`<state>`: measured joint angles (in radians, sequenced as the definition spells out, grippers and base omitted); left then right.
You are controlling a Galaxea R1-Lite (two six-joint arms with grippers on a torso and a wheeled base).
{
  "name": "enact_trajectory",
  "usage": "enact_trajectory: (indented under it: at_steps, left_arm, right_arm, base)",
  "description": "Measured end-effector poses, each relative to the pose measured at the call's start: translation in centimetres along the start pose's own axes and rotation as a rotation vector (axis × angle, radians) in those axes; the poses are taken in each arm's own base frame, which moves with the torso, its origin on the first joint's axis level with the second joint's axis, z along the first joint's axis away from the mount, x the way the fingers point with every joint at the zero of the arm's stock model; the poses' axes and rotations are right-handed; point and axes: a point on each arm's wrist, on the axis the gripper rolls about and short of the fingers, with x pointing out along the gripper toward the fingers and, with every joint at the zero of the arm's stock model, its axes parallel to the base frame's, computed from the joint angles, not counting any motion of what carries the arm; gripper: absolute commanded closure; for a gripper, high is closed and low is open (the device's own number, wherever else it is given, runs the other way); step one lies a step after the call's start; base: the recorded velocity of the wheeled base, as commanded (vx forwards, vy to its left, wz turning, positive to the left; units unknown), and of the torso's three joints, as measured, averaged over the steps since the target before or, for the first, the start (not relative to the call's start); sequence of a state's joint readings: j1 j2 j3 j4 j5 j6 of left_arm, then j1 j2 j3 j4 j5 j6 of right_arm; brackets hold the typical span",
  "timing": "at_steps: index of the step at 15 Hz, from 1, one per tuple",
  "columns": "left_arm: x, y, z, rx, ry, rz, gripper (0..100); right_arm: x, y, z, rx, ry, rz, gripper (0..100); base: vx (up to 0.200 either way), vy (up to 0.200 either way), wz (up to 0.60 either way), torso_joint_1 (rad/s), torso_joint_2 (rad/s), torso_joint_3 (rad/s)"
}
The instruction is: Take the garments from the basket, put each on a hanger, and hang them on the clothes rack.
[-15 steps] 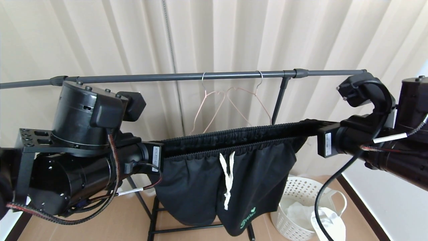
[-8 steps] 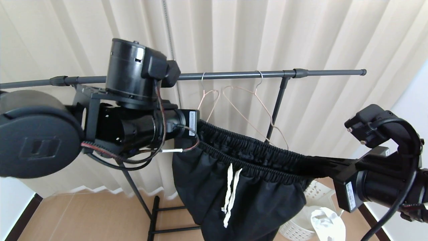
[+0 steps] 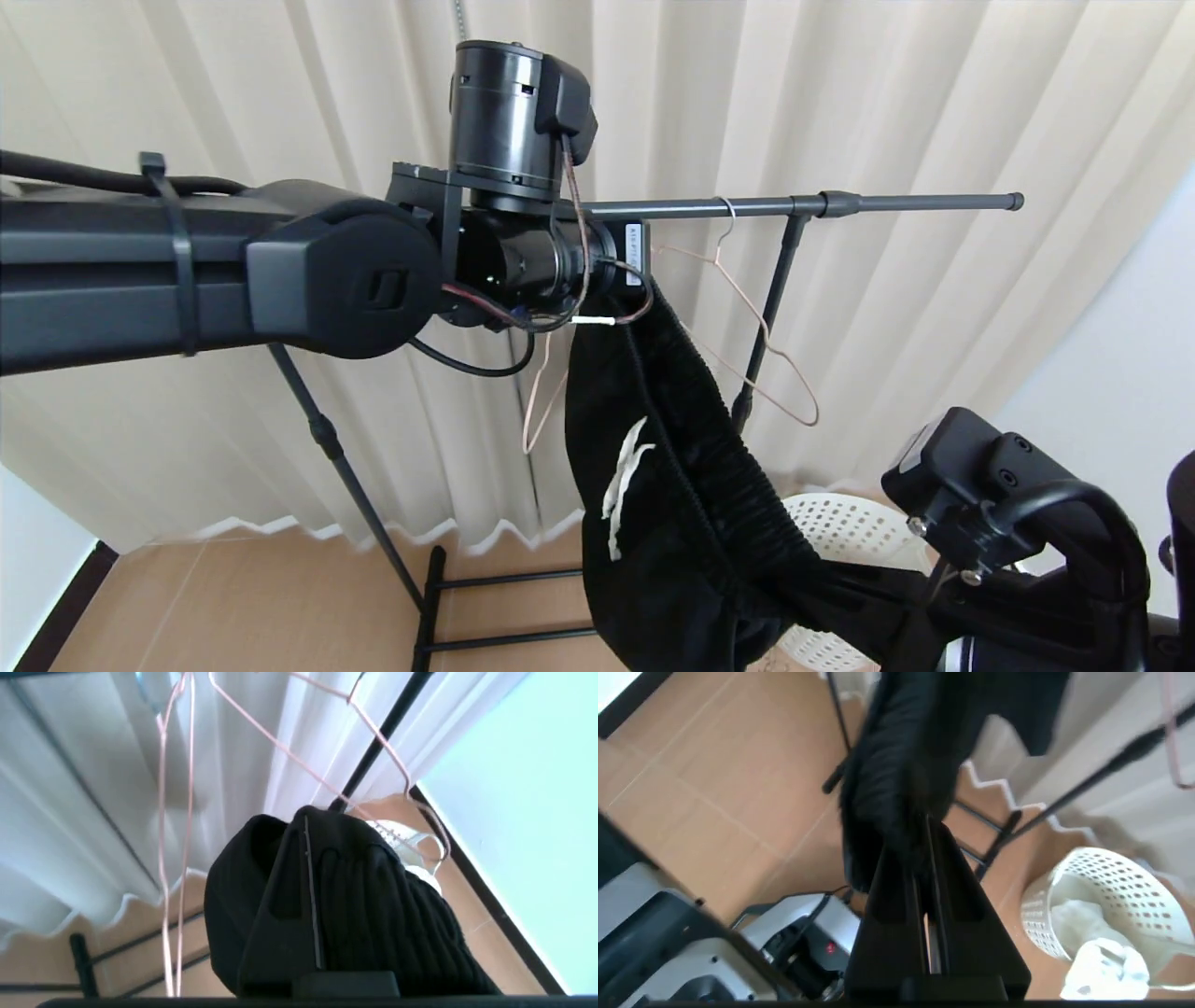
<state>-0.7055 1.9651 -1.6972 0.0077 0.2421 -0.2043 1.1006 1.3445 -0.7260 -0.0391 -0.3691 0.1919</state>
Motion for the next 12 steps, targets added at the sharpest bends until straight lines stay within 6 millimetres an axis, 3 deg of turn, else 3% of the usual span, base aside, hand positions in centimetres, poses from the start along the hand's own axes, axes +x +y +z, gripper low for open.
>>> enact_trajectory:
  at_steps: [7,9,12]
  left_arm:
    - [5.2,0.3,0.3,-0.007,0.0,0.031,100]
    - [5.5,0.2,0.1,-0.007,0.006,0.033,100]
    - [4.7,0.5,0.4,-0.001,0.041,0.044,100]
  right_arm:
    - [1.2,4.1,0.7,0.056,0.022,0.108,100]
    - [1.3,4.2,0.7,0.051,0.031,0.102,100]
    - [0.9,2.2,0.2,0.05,0.09,0.021,100]
  base:
    - [0.0,0.0,0.0,0.0,0.0,0.0]
    - [0.0,0.0,0.0,0.0,0.0,0.0]
    - [0.0,0.0,0.0,0.0,0.0,0.0]
